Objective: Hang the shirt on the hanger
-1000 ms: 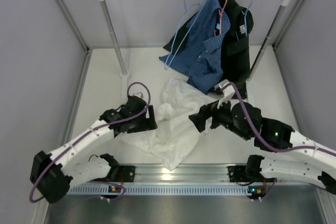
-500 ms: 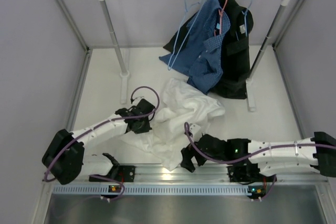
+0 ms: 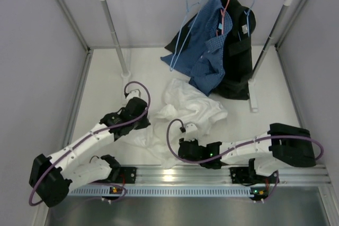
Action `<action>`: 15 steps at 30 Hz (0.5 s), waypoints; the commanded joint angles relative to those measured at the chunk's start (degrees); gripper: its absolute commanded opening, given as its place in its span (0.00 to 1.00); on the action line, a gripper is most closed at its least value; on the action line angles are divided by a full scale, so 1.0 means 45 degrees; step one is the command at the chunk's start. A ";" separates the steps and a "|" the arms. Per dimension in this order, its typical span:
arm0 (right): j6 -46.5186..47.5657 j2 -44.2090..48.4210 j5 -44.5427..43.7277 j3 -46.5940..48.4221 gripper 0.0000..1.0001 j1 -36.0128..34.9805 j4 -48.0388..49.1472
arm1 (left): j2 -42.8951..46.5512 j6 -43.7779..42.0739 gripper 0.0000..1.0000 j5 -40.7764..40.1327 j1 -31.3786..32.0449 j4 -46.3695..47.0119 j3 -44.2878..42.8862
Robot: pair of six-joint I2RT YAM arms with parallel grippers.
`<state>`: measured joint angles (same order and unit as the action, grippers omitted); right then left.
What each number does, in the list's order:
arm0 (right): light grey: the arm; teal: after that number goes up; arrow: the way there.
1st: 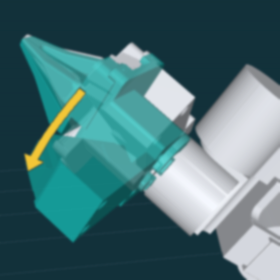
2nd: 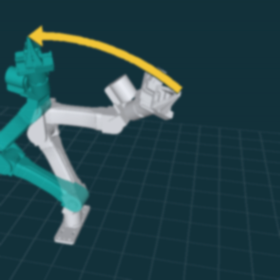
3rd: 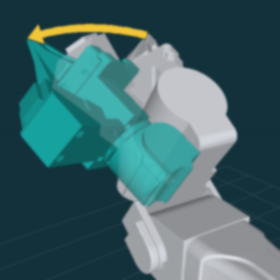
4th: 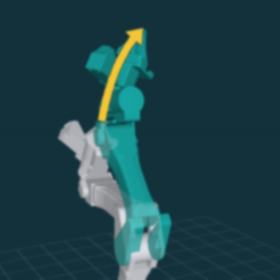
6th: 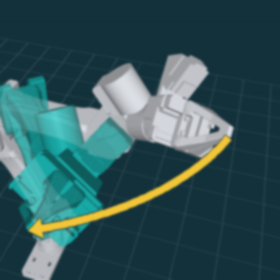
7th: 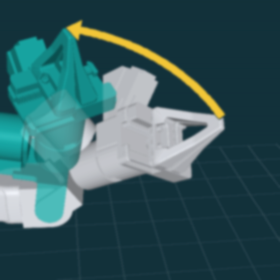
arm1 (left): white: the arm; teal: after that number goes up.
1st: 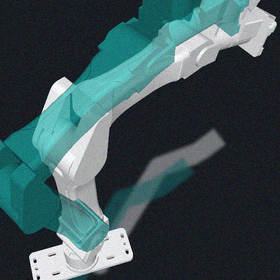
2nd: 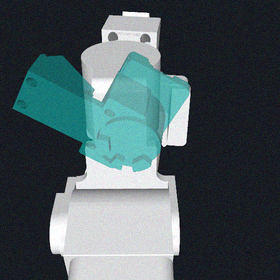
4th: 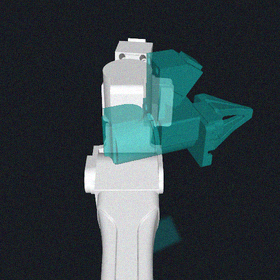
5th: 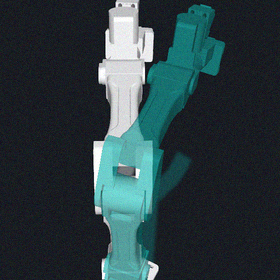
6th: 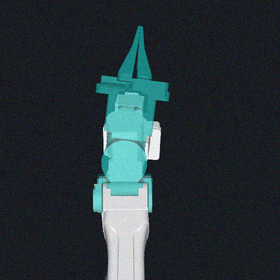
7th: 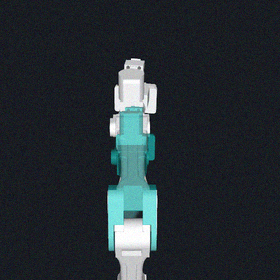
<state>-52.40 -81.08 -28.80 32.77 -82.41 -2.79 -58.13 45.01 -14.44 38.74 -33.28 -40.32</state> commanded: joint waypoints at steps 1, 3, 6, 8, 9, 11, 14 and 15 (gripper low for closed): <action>-0.0406 -0.0556 -0.2170 0.1309 0.00 -0.0552 0.0857 | 0.0981 -0.0373 0.00 -0.0404 0.0043 -0.0142 -0.0980; -0.0173 0.0220 -0.3263 0.1718 0.00 -0.0981 -0.0801 | 0.2015 -0.0744 0.00 -0.1203 0.0043 -0.1036 -0.1877; 0.1463 0.2425 -0.4577 0.2497 0.00 -0.1783 -0.2755 | 0.3496 -0.1523 0.00 -0.2683 0.0043 -0.1861 -0.3765; 0.3196 0.4294 -0.4228 0.3065 0.00 -0.2134 -0.3556 | 0.4203 -0.2070 0.00 -0.3196 0.0043 -0.2117 -0.4844; 0.3652 0.4944 -0.4148 0.3706 0.00 -0.2271 -0.4508 | 0.4767 -0.2654 0.00 -0.3411 0.0043 -0.2117 -0.6010; 0.4821 0.6736 -0.3467 0.4393 0.00 -0.2409 -0.5391 | 0.5065 -0.3300 0.00 -0.3880 0.0043 -0.2078 -0.7343; 0.5974 0.8692 -0.2490 0.6052 0.00 -0.2429 -0.6878 | 0.4833 -0.4785 0.00 -0.4486 0.0043 -0.2117 -1.0214; 0.6232 0.9030 -0.2410 0.7062 0.00 -0.2448 -0.7190 | 0.4677 -0.5407 0.00 -0.4700 0.0043 -0.2117 -1.0917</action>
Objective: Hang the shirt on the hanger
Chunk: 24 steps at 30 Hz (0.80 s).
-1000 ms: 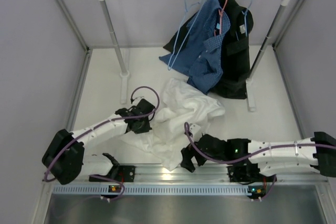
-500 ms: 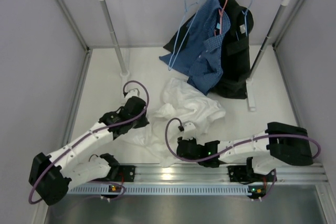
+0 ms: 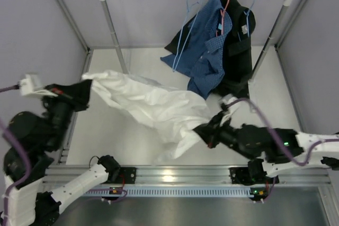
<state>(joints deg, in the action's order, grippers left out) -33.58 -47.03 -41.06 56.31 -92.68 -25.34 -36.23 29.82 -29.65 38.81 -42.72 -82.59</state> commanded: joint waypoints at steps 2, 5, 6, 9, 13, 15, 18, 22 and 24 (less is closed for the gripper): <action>0.2693 0.1855 -0.0268 0.3046 0.00 -0.0146 -0.3407 | -0.0873 -0.2465 0.00 -0.1962 0.0029 -0.0116 -0.3497; 0.3415 0.1468 -0.1791 0.5371 0.00 -0.0146 -0.4854 | -0.2506 -0.2955 0.00 -0.2860 0.0029 -0.0778 -0.5797; 0.3652 0.1272 -0.2761 0.6150 0.00 -0.0146 -0.5127 | -0.3076 -0.3091 0.00 -0.3116 0.0029 -0.1438 -0.6252; 0.3908 0.0413 -0.4426 0.6898 0.00 -0.0126 -0.6339 | -0.5323 -0.2841 0.00 -0.3490 0.0029 -0.2844 -0.7077; 0.3111 0.0177 -0.4339 0.5926 0.00 0.1504 -0.6634 | -0.7220 -0.1319 0.00 -0.3101 -0.0049 -0.3980 -0.5559; 0.2855 0.0022 -0.2006 0.4604 0.00 0.3900 -0.6634 | -0.7456 -0.0170 0.00 -0.1529 -0.0611 -0.3925 -0.3382; 0.2718 -0.0915 0.0579 0.2355 0.00 0.6658 -0.6207 | -0.7457 0.0715 0.00 0.0563 -0.1937 -0.2912 0.0132; 0.2950 -0.1327 0.2751 -0.0128 0.00 0.9574 -0.4488 | -0.7906 0.0775 0.00 0.2755 -0.4303 -0.0710 0.3465; 0.2990 -0.1269 0.3651 -0.1066 0.00 1.0765 -0.3689 | -0.8043 0.0872 0.00 0.3072 -0.4948 -0.0061 0.4267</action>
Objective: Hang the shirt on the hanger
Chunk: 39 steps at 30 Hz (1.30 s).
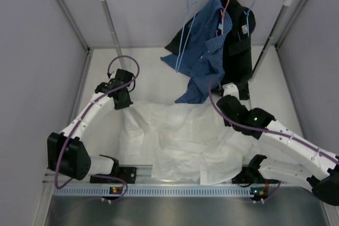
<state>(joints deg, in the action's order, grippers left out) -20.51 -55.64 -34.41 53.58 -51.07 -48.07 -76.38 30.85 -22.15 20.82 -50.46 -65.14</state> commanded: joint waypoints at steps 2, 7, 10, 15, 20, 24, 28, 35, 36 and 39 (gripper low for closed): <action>-0.0051 0.0645 0.2295 -0.1025 0.01 0.1991 0.1775 | 0.0801 0.0761 0.00 0.1738 -0.1091 0.2612 0.1057; 0.0746 -0.0250 0.2746 -0.0601 0.36 0.3417 0.2558 | 0.0820 0.0489 0.11 0.3475 -0.1014 0.3732 0.0747; 0.1702 -0.0798 0.2491 0.0687 0.64 0.3887 0.2461 | 0.2047 0.0001 0.78 0.3166 -0.0331 0.3577 0.0609; 0.2837 0.1182 0.5149 0.2058 0.96 0.3868 0.2906 | 0.5033 0.0407 0.98 0.1026 0.2361 0.1724 0.0414; 0.3308 0.2559 1.0420 0.0170 0.87 0.2623 0.3985 | 0.6794 0.2263 0.98 0.0586 0.4160 0.0100 0.1270; 0.3348 0.1686 0.6590 -0.1826 0.83 -0.2812 0.4899 | 0.8397 0.2617 0.98 0.0237 0.4163 0.0119 0.2444; 0.2918 -0.0074 0.2556 -0.2180 0.80 -0.5795 0.5018 | 0.8868 0.1644 0.98 0.0098 0.4163 0.0138 0.2368; 0.3112 -0.2711 0.1515 -0.2396 0.78 -0.7048 0.5858 | 0.9199 0.1210 0.98 -0.0526 0.4163 0.0138 0.2795; 0.3248 -0.3352 0.1515 -0.2357 0.78 -0.7127 0.5917 | 0.9258 0.1211 0.98 -0.0527 0.4163 0.0158 0.2816; 0.3250 -0.4412 0.1262 -0.2259 0.77 -0.7186 0.6093 | 0.9219 0.1152 0.98 -0.0585 0.4163 0.0138 0.2738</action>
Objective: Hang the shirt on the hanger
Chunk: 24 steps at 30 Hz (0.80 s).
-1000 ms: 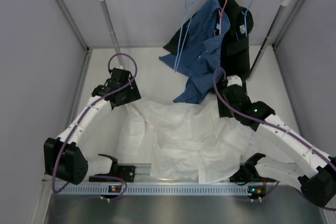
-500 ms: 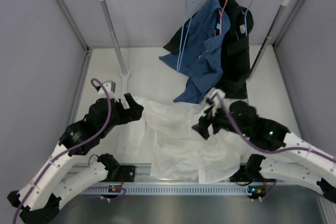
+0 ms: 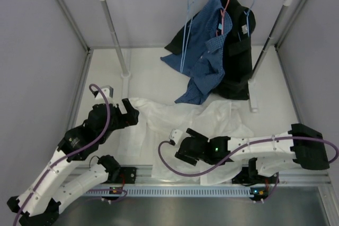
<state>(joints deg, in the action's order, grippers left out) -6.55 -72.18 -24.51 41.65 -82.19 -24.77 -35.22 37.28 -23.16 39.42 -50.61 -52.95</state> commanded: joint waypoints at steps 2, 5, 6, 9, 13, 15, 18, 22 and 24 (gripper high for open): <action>0.0146 -0.1300 -0.1327 0.0432 0.74 -0.0270 0.1032 | 0.0151 -0.0257 0.98 -0.0362 0.0029 0.0192 0.0086; 0.0244 -0.1964 -0.2146 0.0607 0.64 -0.0270 0.1131 | 0.0190 -0.0237 0.98 -0.0342 0.0029 0.0192 0.0164; 0.0244 -0.2122 -0.2421 0.0782 0.61 -0.0270 0.1131 | 0.0132 -0.0198 0.98 -0.0323 0.0029 0.0192 0.0165; 0.0361 -0.2611 -0.3048 0.1114 0.51 -0.0231 0.1150 | -0.0004 -0.0217 0.98 -0.0167 0.0029 0.0211 0.0165; 0.0303 -0.2983 -0.3594 0.1330 0.29 -0.0172 0.1228 | -0.0102 -0.0237 0.98 -0.0108 0.0029 0.0192 0.0165; 0.0147 -0.2886 -0.3810 0.1389 0.21 -0.0133 0.1228 | -0.0083 -0.0256 0.98 -0.0108 0.0029 0.0211 0.0165; 0.0146 -0.2379 -0.3908 0.1525 0.09 -0.0036 0.1248 | -0.0122 -0.0354 0.98 0.0125 0.0029 0.0347 0.0184; 0.0360 -0.1345 -0.3442 0.1857 0.00 0.0741 0.1228 | -0.0356 -0.0686 0.98 0.2170 0.0029 0.1517 0.0496; 0.0419 -0.0661 -0.2856 0.2149 0.00 0.1367 0.1248 | -0.0493 -0.0667 0.98 0.2838 0.0029 0.2528 0.0983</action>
<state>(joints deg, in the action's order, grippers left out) -4.93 -80.47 -38.46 46.70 -79.64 -22.24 -36.16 35.57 -17.30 39.44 -47.53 -50.96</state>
